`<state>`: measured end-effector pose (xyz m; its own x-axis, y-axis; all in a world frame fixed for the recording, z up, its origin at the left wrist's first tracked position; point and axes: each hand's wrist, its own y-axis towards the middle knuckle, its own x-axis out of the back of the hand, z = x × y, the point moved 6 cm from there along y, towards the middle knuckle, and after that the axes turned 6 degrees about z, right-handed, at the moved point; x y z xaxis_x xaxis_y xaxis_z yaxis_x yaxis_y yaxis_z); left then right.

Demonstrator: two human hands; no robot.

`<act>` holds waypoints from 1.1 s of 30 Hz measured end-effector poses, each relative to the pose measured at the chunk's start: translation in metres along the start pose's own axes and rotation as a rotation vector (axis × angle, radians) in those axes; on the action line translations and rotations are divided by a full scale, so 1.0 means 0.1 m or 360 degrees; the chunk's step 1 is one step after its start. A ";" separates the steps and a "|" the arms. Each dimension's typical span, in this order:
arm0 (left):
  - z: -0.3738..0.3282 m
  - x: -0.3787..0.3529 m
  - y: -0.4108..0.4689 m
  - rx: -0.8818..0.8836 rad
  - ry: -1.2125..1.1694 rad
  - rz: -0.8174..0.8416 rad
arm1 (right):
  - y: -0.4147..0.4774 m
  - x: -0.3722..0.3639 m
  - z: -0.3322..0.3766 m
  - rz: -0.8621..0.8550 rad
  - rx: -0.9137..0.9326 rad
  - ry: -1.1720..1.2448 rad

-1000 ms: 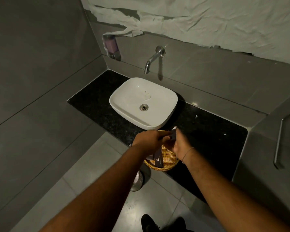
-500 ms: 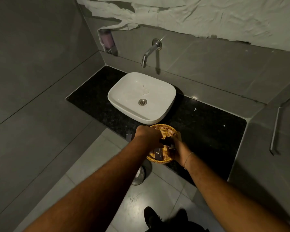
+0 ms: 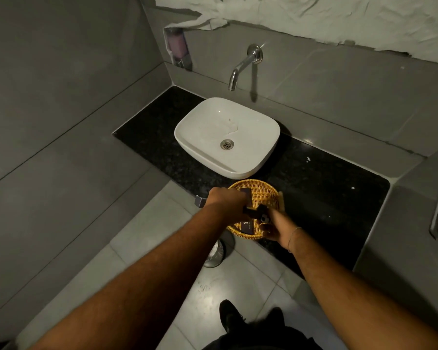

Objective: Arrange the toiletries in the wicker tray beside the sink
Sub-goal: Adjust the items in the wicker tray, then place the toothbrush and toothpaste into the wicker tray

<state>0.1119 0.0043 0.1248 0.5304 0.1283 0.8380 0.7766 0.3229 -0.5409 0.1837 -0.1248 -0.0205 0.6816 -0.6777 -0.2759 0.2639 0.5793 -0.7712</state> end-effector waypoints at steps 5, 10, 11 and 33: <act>0.15 -0.29 0.02 0.0037 -0.0214 0.0003 | 0.10 0.05 -0.03 -0.0167 -0.0010 -0.0265; 0.46 -0.72 -0.02 0.0168 -0.0620 0.0057 | 0.22 0.12 0.03 -0.0522 0.0203 -0.0509; 0.56 -0.85 -0.04 0.0230 -0.0780 0.0072 | 0.22 0.18 0.04 -0.0628 0.0236 -0.0593; 2.05 -3.33 0.20 0.1233 -0.2098 -0.0109 | 0.30 0.57 -0.76 -0.1181 0.0449 -0.0736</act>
<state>-0.1191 0.1605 -0.1501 -0.4933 0.6737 0.5503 0.2013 0.7039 -0.6812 0.1786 -0.1802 -0.1023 0.4599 -0.7067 0.5377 0.8583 0.1983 -0.4733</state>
